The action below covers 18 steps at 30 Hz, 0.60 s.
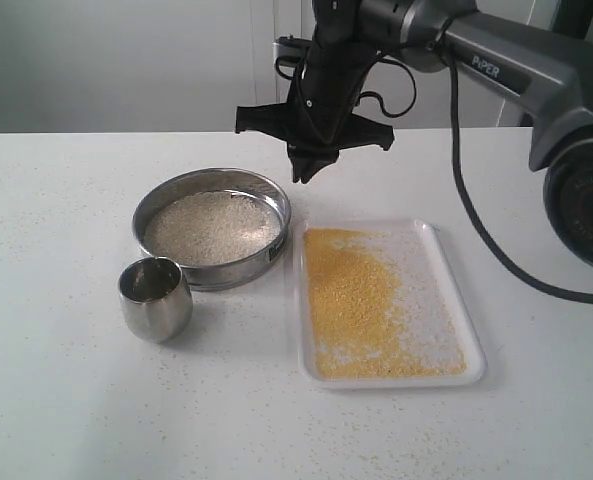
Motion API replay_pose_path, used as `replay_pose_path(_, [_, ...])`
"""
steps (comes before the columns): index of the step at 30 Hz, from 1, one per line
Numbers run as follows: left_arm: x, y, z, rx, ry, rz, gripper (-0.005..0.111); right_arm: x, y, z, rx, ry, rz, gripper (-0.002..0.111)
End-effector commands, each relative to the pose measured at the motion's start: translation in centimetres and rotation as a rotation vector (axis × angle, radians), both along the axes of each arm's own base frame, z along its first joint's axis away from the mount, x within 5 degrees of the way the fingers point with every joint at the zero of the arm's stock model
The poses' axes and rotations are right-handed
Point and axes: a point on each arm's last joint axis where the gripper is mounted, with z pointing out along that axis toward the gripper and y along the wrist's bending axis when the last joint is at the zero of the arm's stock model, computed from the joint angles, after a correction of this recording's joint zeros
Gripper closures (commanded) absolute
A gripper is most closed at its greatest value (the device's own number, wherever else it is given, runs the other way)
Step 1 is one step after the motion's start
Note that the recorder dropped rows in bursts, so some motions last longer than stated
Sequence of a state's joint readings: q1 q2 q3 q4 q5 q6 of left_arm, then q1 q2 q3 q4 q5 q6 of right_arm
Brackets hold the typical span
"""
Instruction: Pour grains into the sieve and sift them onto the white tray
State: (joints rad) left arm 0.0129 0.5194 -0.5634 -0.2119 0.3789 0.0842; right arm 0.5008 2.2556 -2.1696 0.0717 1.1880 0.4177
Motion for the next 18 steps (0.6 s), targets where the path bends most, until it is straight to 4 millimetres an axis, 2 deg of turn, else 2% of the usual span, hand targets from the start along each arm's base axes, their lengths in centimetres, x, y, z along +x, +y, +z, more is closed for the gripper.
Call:
replay_pose_path(1, [-0.2,0.0,-0.1,-0.002,-0.001,0.0,0.107,-0.3,-0.7,1.1,-0.024,-0.009,0.023,0.108])
replay_pose_path(6, [-0.2,0.0,-0.1,-0.002,-0.001,0.0,0.107,0.2,-1.8,1.4,-0.037,-0.027,0.053,0.108])
replay_pose_path(11, [-0.2,0.0,-0.1,-0.002,-0.001,0.0,0.107,0.3,-2.9,2.6,-0.031,-0.056,0.086,0.108])
replay_pose_path(18, [-0.2,0.0,-0.1,-0.002,-0.001,0.0,0.107,0.3,-6.7,3.4,-0.045,-0.042,0.045,0.108])
